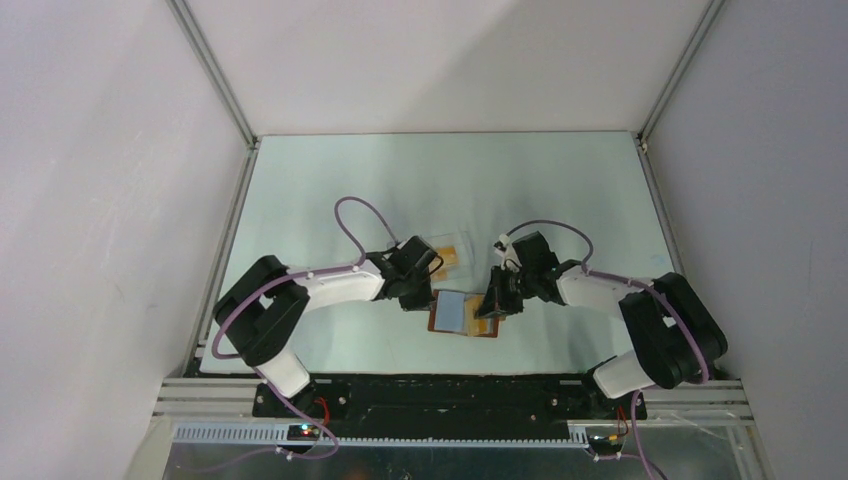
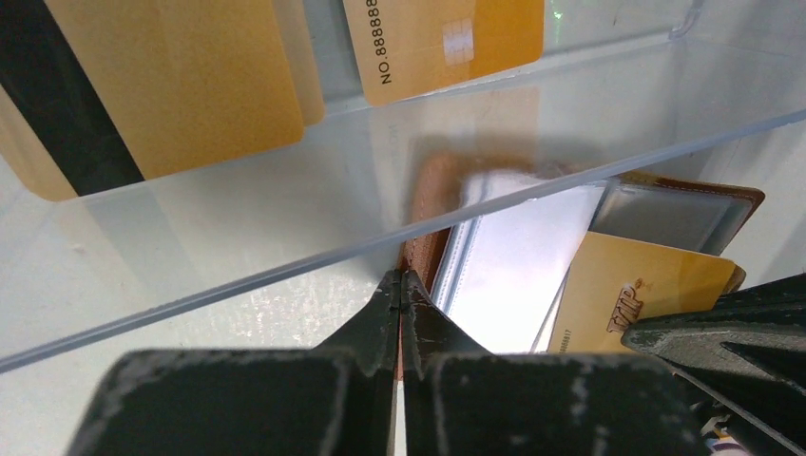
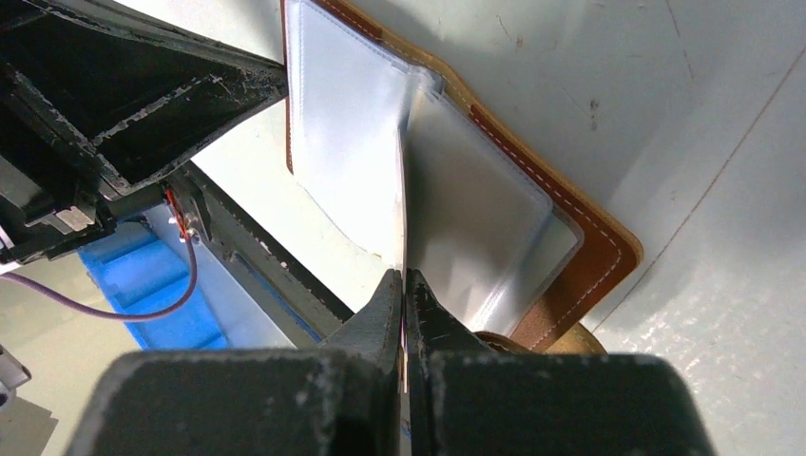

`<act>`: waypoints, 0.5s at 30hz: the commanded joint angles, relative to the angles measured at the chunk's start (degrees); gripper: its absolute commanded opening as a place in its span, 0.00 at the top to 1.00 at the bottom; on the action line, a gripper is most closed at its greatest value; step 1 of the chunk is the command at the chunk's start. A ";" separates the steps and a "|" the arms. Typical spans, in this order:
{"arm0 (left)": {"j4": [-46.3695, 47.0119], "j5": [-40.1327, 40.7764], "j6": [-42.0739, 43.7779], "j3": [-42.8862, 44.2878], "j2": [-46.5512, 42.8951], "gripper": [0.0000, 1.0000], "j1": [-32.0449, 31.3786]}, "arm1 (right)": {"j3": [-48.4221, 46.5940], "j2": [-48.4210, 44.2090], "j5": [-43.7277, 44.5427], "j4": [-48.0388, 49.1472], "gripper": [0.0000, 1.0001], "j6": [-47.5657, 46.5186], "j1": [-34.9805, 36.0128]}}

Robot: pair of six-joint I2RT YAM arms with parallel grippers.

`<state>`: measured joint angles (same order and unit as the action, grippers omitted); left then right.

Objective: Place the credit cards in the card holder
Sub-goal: Insert the credit card into the card holder.

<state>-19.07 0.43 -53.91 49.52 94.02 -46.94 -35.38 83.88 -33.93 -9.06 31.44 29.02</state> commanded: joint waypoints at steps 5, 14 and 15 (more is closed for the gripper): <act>-2.37 0.57 1.69 0.82 2.03 1.00 0.03 | 1.70 3.41 -6.06 7.84 1.00 1.29 -0.65; -2.71 0.02 2.46 1.68 3.02 1.00 -0.10 | 2.15 2.26 -9.02 13.81 1.00 -1.08 -0.87; -2.81 0.01 2.49 1.75 3.17 1.00 -0.14 | 2.15 2.26 -8.82 14.09 1.00 -1.19 -0.97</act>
<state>-20.12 0.03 -53.34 50.70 94.87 -46.94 -33.26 86.74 -41.39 0.84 32.03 28.27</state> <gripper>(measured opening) 0.003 0.010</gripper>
